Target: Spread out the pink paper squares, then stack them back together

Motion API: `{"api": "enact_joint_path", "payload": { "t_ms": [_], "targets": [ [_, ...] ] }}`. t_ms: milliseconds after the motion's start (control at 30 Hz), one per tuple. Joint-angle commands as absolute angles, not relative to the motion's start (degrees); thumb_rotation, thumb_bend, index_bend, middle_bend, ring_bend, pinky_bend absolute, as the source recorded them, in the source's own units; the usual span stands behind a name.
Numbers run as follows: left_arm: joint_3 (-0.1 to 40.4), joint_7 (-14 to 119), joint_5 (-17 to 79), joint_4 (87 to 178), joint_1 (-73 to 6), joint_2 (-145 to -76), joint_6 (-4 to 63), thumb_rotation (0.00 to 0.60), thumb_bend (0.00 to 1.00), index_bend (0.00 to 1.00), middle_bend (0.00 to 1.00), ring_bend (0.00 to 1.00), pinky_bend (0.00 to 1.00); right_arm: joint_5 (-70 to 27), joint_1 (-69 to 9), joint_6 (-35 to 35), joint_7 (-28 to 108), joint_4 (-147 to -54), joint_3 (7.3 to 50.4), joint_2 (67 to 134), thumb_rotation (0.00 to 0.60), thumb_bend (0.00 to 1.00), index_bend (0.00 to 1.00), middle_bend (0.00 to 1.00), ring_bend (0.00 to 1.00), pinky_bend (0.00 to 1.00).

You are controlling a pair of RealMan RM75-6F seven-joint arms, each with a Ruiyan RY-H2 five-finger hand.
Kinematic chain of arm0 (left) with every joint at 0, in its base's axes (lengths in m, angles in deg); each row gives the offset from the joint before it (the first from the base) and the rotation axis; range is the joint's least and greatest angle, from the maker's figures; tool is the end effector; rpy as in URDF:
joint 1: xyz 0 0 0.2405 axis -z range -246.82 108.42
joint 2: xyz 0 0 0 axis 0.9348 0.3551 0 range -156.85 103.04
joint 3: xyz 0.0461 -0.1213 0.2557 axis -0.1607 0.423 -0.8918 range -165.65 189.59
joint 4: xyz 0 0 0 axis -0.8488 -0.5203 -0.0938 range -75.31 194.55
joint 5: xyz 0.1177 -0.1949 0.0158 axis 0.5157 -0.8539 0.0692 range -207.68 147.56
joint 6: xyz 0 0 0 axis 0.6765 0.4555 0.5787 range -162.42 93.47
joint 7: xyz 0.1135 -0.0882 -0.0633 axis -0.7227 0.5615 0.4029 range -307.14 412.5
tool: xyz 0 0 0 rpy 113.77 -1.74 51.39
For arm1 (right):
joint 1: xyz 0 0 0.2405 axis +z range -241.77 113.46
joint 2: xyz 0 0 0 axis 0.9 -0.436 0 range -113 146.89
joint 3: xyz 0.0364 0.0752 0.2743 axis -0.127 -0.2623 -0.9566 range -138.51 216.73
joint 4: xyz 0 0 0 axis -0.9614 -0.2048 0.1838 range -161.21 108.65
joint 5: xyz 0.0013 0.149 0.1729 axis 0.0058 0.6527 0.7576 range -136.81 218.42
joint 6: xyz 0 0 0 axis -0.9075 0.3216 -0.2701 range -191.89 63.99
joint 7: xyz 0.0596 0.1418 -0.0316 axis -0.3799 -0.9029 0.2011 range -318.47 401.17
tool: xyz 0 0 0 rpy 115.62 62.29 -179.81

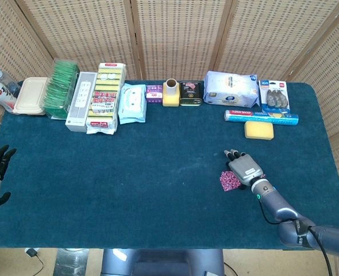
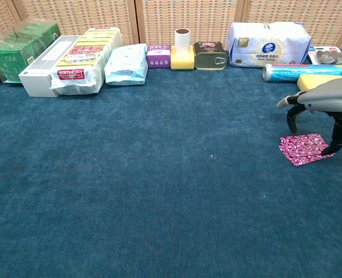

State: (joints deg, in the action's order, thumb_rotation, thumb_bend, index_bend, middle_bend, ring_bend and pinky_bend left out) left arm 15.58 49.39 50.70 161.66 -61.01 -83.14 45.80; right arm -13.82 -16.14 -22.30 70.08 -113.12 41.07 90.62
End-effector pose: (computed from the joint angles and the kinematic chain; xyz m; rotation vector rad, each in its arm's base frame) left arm -0.3225 0.2167 0.1808 -1.4015 -0.9395 -0.8510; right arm -0.2454 -0.3822 0.0129 2.0818 -0.8018 0.3672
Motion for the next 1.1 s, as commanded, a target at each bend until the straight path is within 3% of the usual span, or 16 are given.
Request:
{"api": "enact_joint_path", "payload": {
  "t_ms": [33, 1100],
  "targets": [
    [15.54, 49.33, 50.79, 161.71, -60.98, -83.15, 45.75, 0.600, 0.08, 0.00, 0.00, 0.00, 0.08, -14.81, -16.38, -22.35, 69.03, -114.15, 40.99, 89.91, 0.600, 0.23, 0.34, 0.04, 0.06, 0.22],
    [15.56, 49.94, 51.00, 161.54, -61.20, -82.98, 46.13, 0.600, 0.09, 0.00, 0.00, 0.00, 0.08, -8.96, -12.89, -24.53, 71.08, -113.94, 42.41, 91.58, 0.600, 0.24, 0.32, 0.02, 0.03, 0.18]
  ]
}}
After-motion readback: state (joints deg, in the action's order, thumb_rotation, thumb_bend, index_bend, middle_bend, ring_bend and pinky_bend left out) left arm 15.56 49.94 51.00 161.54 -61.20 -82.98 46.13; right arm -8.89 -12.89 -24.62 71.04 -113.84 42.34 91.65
